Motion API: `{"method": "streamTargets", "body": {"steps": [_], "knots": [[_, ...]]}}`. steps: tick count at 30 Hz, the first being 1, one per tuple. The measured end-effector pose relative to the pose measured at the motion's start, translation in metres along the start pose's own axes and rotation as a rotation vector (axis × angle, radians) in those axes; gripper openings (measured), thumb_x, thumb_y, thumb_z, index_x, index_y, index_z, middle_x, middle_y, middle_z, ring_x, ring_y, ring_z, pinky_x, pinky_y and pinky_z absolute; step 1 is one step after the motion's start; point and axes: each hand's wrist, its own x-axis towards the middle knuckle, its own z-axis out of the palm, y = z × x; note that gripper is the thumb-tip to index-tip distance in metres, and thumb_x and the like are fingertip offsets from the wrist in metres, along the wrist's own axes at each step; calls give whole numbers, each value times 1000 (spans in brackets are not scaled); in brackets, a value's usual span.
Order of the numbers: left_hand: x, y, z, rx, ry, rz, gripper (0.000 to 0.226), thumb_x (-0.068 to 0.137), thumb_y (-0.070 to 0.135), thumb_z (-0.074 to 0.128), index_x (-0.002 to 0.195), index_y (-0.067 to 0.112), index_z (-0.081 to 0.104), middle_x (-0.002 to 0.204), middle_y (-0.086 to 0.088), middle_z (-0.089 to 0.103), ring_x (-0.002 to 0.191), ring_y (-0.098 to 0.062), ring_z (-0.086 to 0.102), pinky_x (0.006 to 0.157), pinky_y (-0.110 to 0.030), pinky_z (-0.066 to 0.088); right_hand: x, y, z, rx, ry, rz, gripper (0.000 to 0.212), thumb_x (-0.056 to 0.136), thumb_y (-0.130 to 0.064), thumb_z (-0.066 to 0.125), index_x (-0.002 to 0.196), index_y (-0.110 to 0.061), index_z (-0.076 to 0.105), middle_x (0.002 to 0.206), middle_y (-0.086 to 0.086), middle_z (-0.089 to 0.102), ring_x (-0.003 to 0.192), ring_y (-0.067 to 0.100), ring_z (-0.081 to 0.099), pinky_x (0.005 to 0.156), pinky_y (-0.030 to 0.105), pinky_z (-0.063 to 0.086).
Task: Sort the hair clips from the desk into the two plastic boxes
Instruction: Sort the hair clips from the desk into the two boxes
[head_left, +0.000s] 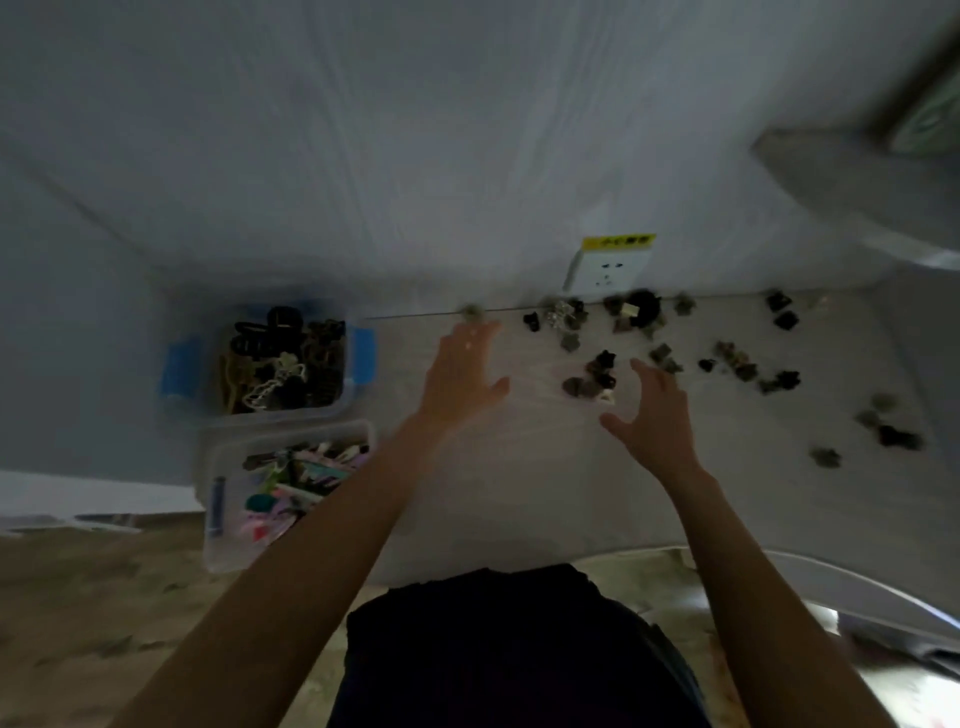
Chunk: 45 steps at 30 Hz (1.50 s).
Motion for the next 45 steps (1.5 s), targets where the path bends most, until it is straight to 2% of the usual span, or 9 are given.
{"method": "streamTargets", "body": {"steps": [4,7,11,19,25,29,36,40,45], "knots": [[30,-7,3,13,37,-230,80,77,33,68,143,18,24,152,-11,15,137,-34,17,110,-41,23,14,1,7,83,-80,17,100,70,-35,78,146,-19,15,148,14,17,130,37,32,102,44,36],[45,-16,-1,6,25,-278,79,74,32,70,140,17,29,147,-14,25,134,-34,23,107,-40,28,24,-15,14,140,-101,13,103,68,-32,80,146,-19,14,148,13,17,129,36,32,104,42,35],[59,-14,8,10,-27,-202,76,70,31,75,134,14,37,140,-10,36,126,-33,33,101,-37,34,39,-34,18,126,-82,-41,93,73,-27,76,145,-18,19,145,10,24,126,33,32,99,41,38],[77,16,28,-5,-122,-8,82,71,24,72,141,22,29,144,-6,32,129,-27,31,100,-36,37,64,-50,22,31,-53,-122,63,76,-27,70,129,-21,39,131,6,38,113,29,40,77,38,46],[71,18,35,33,-128,45,47,73,15,66,118,15,53,126,-9,48,112,-31,44,96,-36,40,63,-48,23,-26,-96,-146,57,78,-29,67,129,-24,41,128,10,39,113,31,40,80,41,48],[51,16,41,12,-179,59,51,74,20,70,122,16,51,126,-8,48,111,-27,45,94,-30,37,57,-47,25,88,-127,-185,58,75,-26,71,126,-21,45,121,13,44,105,32,49,83,41,49],[16,17,43,-198,-183,-47,57,73,19,74,126,16,52,123,-9,56,112,-23,53,90,-26,37,30,-48,33,236,-161,-199,47,72,-23,74,114,-15,55,105,14,57,95,31,56,74,29,38],[-7,11,38,-469,-133,-151,49,74,8,74,119,14,56,117,-8,62,100,-19,61,81,-14,46,16,-52,34,393,-135,-206,42,73,-16,74,112,-14,59,106,13,65,97,28,61,85,37,50],[-41,9,11,-639,76,-143,47,78,5,71,121,14,55,109,2,62,94,-7,59,82,-4,45,-5,-84,22,652,-117,-257,30,83,-10,67,111,-16,60,95,-2,62,92,25,65,78,43,58]]}}
